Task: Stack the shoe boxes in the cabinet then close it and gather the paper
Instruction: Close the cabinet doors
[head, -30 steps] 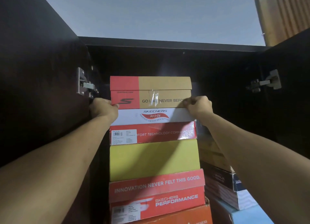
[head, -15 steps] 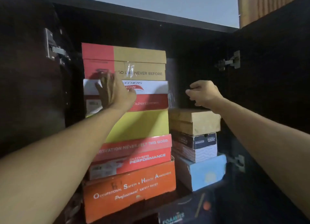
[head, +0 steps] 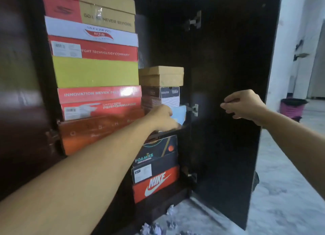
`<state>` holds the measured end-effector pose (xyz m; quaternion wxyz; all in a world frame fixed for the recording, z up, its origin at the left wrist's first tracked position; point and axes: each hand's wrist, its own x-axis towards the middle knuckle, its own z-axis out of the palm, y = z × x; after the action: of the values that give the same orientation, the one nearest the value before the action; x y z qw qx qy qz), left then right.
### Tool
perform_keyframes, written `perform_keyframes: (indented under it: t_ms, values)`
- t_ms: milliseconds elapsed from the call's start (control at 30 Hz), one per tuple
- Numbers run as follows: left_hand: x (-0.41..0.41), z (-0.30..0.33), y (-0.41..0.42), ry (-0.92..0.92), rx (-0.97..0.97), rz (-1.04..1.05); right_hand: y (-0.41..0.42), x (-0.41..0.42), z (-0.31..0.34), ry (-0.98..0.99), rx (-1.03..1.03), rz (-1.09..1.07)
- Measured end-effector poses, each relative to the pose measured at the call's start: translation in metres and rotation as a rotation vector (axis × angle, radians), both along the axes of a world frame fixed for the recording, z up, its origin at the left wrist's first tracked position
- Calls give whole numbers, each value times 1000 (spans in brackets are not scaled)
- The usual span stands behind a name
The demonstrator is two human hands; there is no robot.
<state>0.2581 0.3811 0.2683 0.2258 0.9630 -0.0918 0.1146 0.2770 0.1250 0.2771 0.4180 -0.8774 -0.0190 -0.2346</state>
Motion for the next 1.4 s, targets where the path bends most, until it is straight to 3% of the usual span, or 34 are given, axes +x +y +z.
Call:
perform_keyframes:
  t_ms: [167, 333, 633, 900, 1067, 1267, 1400]
  values:
    - [8, -75, -38, 142, 21, -80, -36, -3, -71, -44, 64, -224]
    - [23, -127, -78, 149, -56, -106, -65, 7, -119, -54, 95, -403]
    - [52, -213, -146, 195, -284, -140, -81, 40, -158, 92, 219, -259]
    - [65, -228, -163, 162, -275, -142, -87, 54, -162, -106, 259, -400]
    - [61, -224, -159, 151, -322, -149, -75, 46, -162, -149, 396, -178]
    - [45, -216, -134, 134, -501, -111, -33, 35, -150, 4, 333, 175]
    - [33, -220, -105, 46, -599, -54, 9, 35, -146, 46, 316, 276]
